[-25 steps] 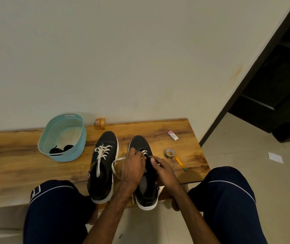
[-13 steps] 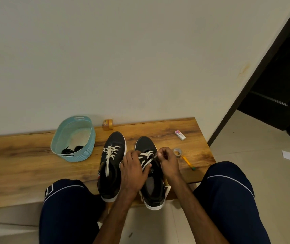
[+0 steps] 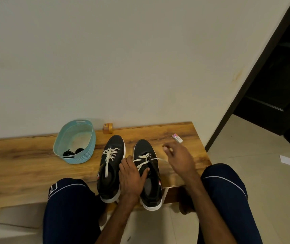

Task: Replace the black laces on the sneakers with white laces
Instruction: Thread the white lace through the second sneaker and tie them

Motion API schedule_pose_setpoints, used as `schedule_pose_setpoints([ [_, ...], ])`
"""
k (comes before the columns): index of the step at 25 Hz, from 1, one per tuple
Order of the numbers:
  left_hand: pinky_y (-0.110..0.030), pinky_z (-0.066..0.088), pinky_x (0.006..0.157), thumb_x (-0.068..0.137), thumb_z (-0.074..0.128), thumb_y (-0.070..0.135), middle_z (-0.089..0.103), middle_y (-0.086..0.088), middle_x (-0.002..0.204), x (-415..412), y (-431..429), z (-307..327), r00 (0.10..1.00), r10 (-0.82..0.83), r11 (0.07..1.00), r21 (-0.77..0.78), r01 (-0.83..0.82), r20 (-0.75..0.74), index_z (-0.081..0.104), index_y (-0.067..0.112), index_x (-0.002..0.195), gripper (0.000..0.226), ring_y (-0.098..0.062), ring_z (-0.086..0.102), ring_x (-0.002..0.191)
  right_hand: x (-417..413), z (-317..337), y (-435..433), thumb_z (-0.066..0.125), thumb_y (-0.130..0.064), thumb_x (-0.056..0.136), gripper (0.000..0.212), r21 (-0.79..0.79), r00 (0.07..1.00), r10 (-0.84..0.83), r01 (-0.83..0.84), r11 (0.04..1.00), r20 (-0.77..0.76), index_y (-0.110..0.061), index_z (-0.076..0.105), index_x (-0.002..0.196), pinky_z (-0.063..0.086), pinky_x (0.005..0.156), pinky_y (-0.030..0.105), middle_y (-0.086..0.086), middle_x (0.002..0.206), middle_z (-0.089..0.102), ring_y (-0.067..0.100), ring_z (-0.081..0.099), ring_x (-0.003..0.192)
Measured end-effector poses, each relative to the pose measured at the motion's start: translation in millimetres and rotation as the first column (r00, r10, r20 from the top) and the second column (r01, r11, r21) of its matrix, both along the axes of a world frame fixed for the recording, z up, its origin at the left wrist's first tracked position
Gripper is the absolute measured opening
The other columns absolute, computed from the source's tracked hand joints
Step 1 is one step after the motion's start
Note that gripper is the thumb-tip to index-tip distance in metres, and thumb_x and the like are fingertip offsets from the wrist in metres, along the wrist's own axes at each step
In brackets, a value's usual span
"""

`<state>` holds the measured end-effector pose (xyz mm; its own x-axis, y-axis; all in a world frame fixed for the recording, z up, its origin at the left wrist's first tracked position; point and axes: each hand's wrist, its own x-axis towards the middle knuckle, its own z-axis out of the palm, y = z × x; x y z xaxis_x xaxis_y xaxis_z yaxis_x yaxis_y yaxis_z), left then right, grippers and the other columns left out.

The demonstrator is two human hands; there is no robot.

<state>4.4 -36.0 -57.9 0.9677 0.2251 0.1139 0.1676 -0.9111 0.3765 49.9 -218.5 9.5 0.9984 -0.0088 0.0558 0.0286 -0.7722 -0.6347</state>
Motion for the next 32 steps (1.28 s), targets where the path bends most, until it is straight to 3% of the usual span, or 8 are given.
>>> schedule_pose_setpoints([
  [2, -0.028, 0.051, 0.085, 0.082, 0.062, 0.065, 0.044, -0.004, 0.122, -7, 1, 0, 1.0, -0.016, 0.997, -0.073, 0.014, -0.016, 0.039, 0.015, 0.128, 0.072, -0.017, 0.048, 0.109, -2, -24, 27, 0.047, -0.033, 0.103, 0.03, -0.123, 0.984, 0.137, -0.15, 0.981, -0.114, -0.024, 0.061, 0.129, 0.05, 0.092, 0.039, -0.002, 0.127, 0.061, 0.017, 0.059, 0.11],
  [6, -0.026, 0.052, 0.082, 0.082, 0.065, 0.061, 0.047, -0.001, 0.117, -15, 3, -4, 0.998, -0.009, 0.983, -0.185, -0.004, -0.069, 0.039, 0.018, 0.116, 0.061, -0.014, 0.05, 0.106, -10, -37, 42, 0.05, -0.026, 0.101, 0.019, -0.279, 0.982, 0.111, -0.151, 0.948, -0.154, -0.021, 0.064, 0.114, 0.051, 0.081, 0.036, 0.001, 0.111, 0.064, 0.02, 0.06, 0.099],
  [9, -0.031, 0.051, 0.086, 0.081, 0.069, 0.058, 0.05, -0.003, 0.115, -14, 3, -4, 0.993, 0.007, 0.97, -0.24, -0.037, -0.122, 0.04, 0.017, 0.111, 0.058, -0.017, 0.051, 0.107, -11, -8, 15, 0.06, -0.021, 0.096, 0.01, -0.016, 0.974, 0.158, -0.163, 0.986, -0.164, -0.025, 0.067, 0.09, 0.049, 0.071, 0.031, -0.008, 0.089, 0.067, 0.011, 0.059, 0.081],
  [12, -0.033, 0.05, 0.09, 0.082, 0.069, 0.057, 0.052, -0.005, 0.116, -12, 0, -3, 0.989, 0.026, 0.962, -0.264, -0.064, -0.147, 0.041, 0.015, 0.112, 0.058, -0.02, 0.053, 0.109, -17, 22, -31, 0.063, -0.018, 0.096, 0.016, 0.3, 0.922, 0.326, -0.257, 0.919, -0.209, -0.025, 0.066, 0.082, 0.05, 0.071, 0.026, -0.01, 0.079, 0.067, 0.004, 0.06, 0.076],
  [16, -0.027, 0.047, 0.092, 0.087, 0.06, 0.058, 0.052, -0.001, 0.118, -14, -4, 1, 0.994, -0.055, 0.983, -0.18, 0.037, -0.099, 0.043, 0.019, 0.117, 0.052, -0.016, 0.049, 0.111, -14, 9, -36, 0.063, -0.021, 0.096, 0.008, -0.074, 0.927, 0.134, -0.17, 0.983, -0.35, -0.019, 0.07, 0.091, 0.044, 0.07, 0.027, -0.004, 0.092, 0.067, 0.01, 0.058, 0.082],
  [21, -0.025, 0.046, 0.091, 0.083, 0.064, 0.062, 0.047, 0.005, 0.118, -12, 0, 8, 0.99, -0.121, 0.978, -0.182, 0.106, -0.071, 0.044, 0.022, 0.121, 0.058, -0.013, 0.047, 0.11, -20, -18, -23, 0.054, -0.007, 0.096, 0.025, -0.144, 0.874, 0.101, -0.191, 0.971, -0.476, -0.014, 0.067, 0.117, 0.05, 0.092, 0.029, 0.005, 0.122, 0.066, 0.018, 0.06, 0.11],
  [28, -0.025, 0.048, 0.091, 0.1, 0.046, 0.037, 0.057, 0.001, 0.122, -8, -9, 12, 0.996, -0.084, 0.966, -0.248, 0.074, -0.03, 0.054, 0.018, 0.128, 0.035, -0.012, 0.055, 0.107, -13, -13, -22, 0.066, 0.006, 0.087, 0.055, 0.255, 0.963, -0.025, 0.096, 0.962, -0.267, -0.022, 0.047, 0.132, 0.058, 0.078, 0.03, 0.01, 0.137, 0.059, 0.023, 0.066, 0.11],
  [32, -0.022, 0.046, 0.082, 0.102, 0.044, 0.024, 0.065, -0.001, 0.113, -2, -5, 12, 0.999, -0.029, 0.958, -0.286, 0.02, -0.025, 0.06, 0.014, 0.125, 0.03, -0.012, 0.06, 0.098, -11, -29, -12, 0.069, -0.004, 0.089, 0.041, 0.229, 0.932, -0.017, 0.106, 0.968, -0.361, -0.016, 0.047, 0.122, 0.056, 0.091, 0.046, 0.009, 0.121, 0.066, 0.023, 0.068, 0.102],
])
